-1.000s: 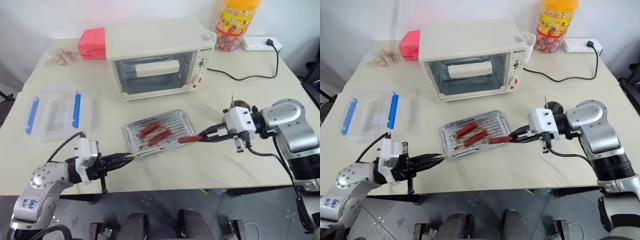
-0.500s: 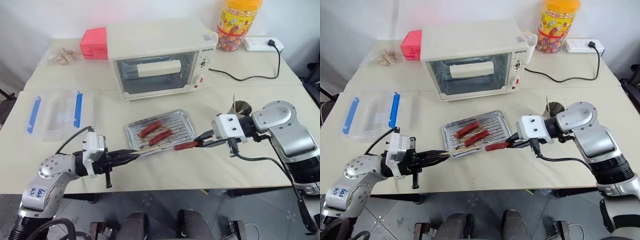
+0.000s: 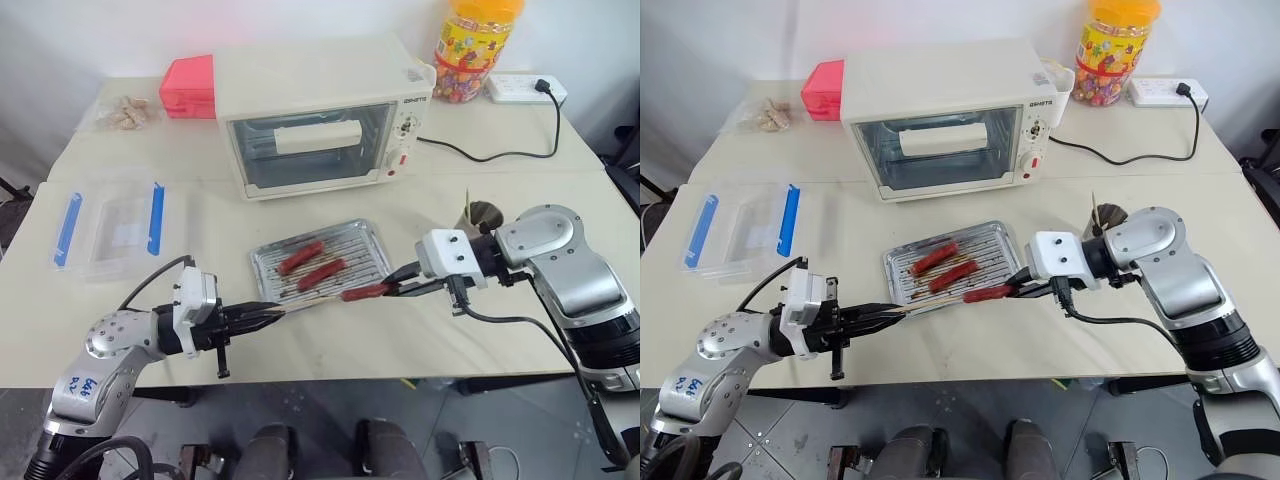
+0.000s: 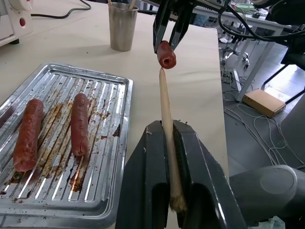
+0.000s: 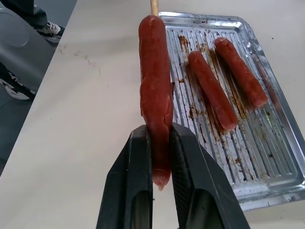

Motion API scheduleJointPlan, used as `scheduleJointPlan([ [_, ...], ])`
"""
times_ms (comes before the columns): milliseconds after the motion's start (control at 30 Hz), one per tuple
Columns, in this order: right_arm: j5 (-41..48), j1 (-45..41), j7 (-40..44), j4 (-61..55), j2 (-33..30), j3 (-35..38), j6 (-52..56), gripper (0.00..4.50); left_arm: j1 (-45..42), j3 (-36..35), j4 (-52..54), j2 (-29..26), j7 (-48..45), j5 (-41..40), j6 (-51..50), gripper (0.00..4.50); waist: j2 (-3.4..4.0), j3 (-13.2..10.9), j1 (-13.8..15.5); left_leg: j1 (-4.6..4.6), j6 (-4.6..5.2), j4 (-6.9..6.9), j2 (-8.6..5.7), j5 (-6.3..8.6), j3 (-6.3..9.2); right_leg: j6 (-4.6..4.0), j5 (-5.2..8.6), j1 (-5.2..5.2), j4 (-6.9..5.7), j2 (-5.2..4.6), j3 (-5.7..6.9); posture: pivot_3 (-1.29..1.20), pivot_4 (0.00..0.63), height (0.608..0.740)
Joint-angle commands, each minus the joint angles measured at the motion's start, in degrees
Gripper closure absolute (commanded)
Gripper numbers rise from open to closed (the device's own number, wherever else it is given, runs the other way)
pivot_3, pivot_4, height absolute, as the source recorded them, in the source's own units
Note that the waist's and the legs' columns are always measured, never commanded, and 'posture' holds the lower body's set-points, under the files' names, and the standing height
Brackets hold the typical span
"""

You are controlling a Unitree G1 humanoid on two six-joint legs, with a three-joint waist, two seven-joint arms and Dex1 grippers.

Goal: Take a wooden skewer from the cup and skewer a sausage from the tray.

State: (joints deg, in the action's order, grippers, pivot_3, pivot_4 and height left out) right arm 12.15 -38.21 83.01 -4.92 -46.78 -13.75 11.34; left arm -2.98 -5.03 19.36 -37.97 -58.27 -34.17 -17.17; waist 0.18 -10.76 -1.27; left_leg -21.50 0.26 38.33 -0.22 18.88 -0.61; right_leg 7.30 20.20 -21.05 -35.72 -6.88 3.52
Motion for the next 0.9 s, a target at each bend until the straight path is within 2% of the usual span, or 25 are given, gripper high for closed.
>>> scheduleJointPlan([
  [33, -0.1, 0.0, -0.3, -1.6, -0.4, 0.5, -0.3, 4.07, 0.2, -0.2, 2.0, 0.2, -0.1, -0.3, 0.4, 4.50, 0.00, 0.0, 0.0, 0.00, 0.00, 0.00, 0.00, 0.00, 0.00, 0.00, 0.00, 0.00, 0.00, 0.00, 0.00, 0.00, 0.150, 0.740],
  [400, -2.1, 0.1, 0.6, 5.3, -2.1, 1.3, -5.7, 4.07, 1.4, -1.3, 2.3, -0.7, -0.6, -0.7, 0.3, 4.50, 0.00, 0.0, 0.0, 0.00, 0.00, 0.02, 0.00, 0.00, 0.01, 0.00, 0.00, 0.01, 0.00, 0.00, 0.01, 0.00, 0.150, 0.740],
  [900, -0.7, -0.1, 0.8, 1.7, -0.3, 0.5, -4.1, 4.07, 0.8, -0.4, 2.1, 0.1, -0.1, -0.3, 0.4, 4.50, 0.00, 0.0, 0.0, 0.00, 0.00, 0.05, 0.00, 0.00, 0.02, 0.00, 0.00, 0.01, -0.02, 0.01, 0.02, 0.00, 0.150, 0.740],
])
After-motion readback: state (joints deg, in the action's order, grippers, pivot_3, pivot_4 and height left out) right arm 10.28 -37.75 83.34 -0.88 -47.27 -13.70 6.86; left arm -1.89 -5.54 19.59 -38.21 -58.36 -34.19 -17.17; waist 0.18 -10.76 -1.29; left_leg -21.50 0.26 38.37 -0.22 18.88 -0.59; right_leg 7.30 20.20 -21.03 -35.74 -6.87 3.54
